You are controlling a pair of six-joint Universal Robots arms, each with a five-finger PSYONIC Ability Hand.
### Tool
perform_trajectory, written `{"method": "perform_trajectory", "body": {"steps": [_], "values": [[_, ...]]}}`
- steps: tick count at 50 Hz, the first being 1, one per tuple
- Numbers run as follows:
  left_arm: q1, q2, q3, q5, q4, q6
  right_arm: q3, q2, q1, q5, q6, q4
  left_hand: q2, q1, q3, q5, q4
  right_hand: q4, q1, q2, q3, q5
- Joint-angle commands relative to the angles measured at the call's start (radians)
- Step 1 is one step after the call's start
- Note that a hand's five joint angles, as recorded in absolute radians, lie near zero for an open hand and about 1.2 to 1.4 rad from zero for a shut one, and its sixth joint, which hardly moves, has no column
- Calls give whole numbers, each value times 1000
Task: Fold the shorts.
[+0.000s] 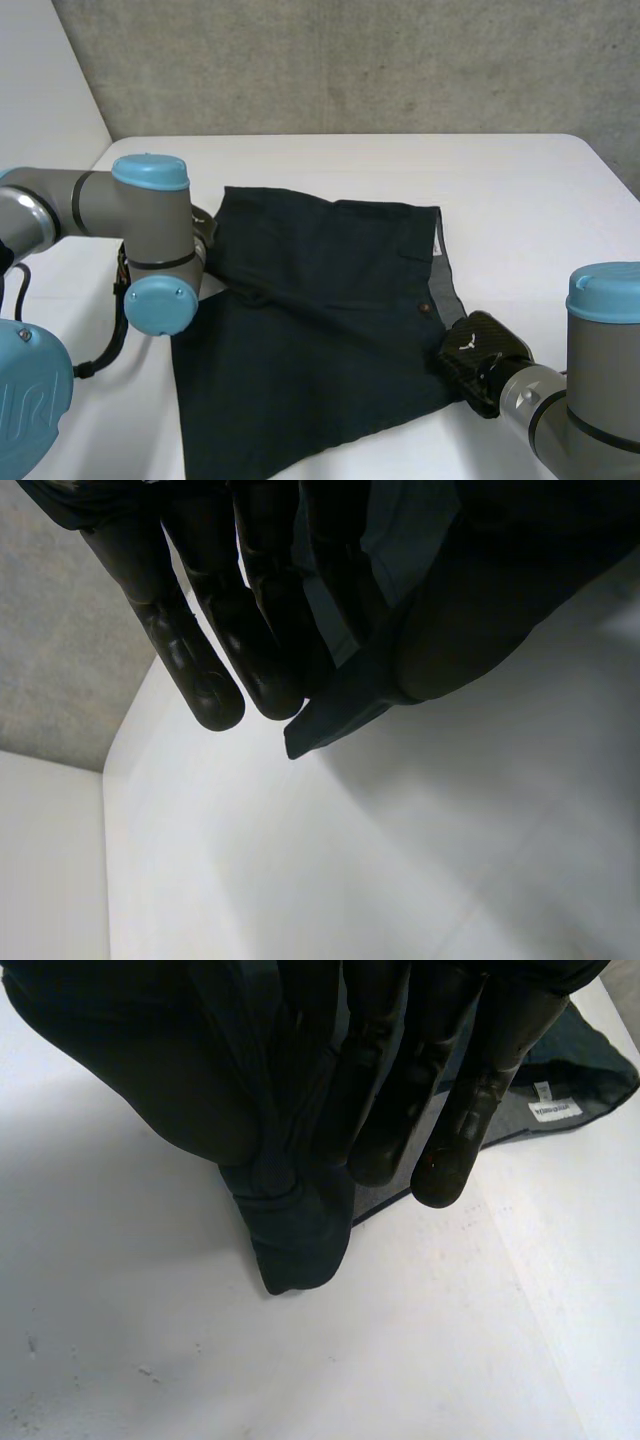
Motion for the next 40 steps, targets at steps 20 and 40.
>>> {"method": "perform_trajectory", "body": {"steps": [20,40], "values": [[-26,444,-328,108,-21,-373,-96,-2,4,3,162,0,-936,-881,-932,-886,-938,205,427,228,215,233],[-138,838,-1072,259,73,-531,-270,72,-3,-113,465,86,-910,-854,-905,-859,-912,205,427,228,215,233]]}}
